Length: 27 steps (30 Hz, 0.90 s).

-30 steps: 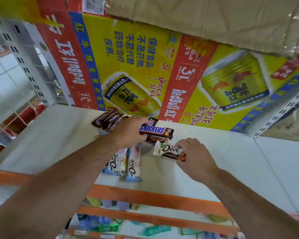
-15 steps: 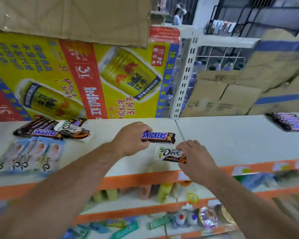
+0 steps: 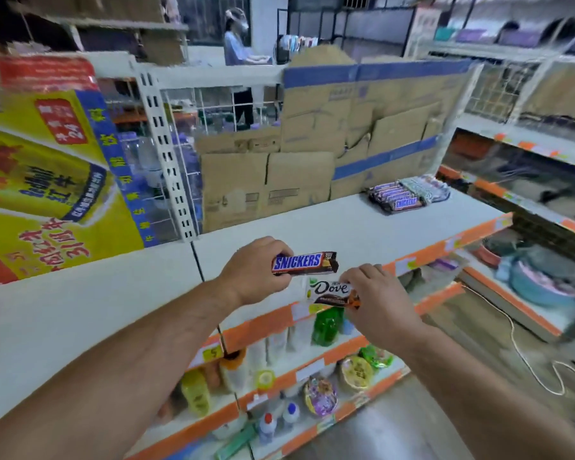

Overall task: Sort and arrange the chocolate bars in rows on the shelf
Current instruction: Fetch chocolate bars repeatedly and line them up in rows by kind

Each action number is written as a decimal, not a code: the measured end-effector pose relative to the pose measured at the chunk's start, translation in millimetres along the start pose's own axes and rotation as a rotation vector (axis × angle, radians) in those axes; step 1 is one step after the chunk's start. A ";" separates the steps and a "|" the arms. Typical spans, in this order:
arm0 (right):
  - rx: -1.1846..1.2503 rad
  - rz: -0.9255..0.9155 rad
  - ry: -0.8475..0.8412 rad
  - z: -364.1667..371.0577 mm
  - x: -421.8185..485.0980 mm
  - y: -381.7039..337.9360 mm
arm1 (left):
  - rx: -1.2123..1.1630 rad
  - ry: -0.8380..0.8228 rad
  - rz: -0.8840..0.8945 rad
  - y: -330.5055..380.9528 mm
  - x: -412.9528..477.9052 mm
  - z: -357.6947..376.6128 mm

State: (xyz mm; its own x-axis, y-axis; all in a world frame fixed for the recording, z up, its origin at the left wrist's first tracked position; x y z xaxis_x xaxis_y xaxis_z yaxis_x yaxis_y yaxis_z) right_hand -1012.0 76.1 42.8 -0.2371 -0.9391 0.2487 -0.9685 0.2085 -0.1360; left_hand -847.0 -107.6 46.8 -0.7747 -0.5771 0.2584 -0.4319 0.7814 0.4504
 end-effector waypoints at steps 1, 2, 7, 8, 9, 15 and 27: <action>-0.003 0.017 0.001 0.4 0.0 11.7 | -0.017 -0.009 0.018 4.5 12.7 9.1; -0.008 0.033 -0.003 1.0 0.8 23.3 | -0.029 -0.018 0.037 9.0 25.8 17.9; -0.062 0.118 0.025 4.2 21.0 86.6 | -0.067 -0.042 0.124 25.8 100.6 58.8; -0.077 0.136 0.026 4.6 29.7 101.8 | -0.075 -0.046 0.138 27.7 120.5 67.3; -0.086 0.147 0.024 4.0 35.7 111.4 | -0.082 -0.046 0.149 29.2 134.3 72.6; -0.110 0.202 0.022 5.2 83.9 169.5 | -0.146 -0.061 0.187 30.5 225.2 101.6; -0.092 0.241 0.007 19.5 132.1 278.3 | -0.105 -0.062 0.262 53.9 334.9 169.7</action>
State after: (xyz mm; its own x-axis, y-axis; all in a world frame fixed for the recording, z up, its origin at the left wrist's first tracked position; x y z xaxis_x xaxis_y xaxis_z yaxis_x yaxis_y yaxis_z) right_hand -1311.3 4.7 19.2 -0.4619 -0.8575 0.2265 -0.8868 0.4500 -0.1048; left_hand -1208.1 -218.5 12.6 -0.8815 -0.3408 0.3267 -0.1658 0.8714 0.4617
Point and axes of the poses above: each hand's wrist, its own x-axis towards the middle knuckle, its own z-axis out of the palm, y = z × x, the point moved 1 cm from there along x, towards the middle knuckle, and after that the axes turned 2 degrees about -z, right-handed, at the moved point
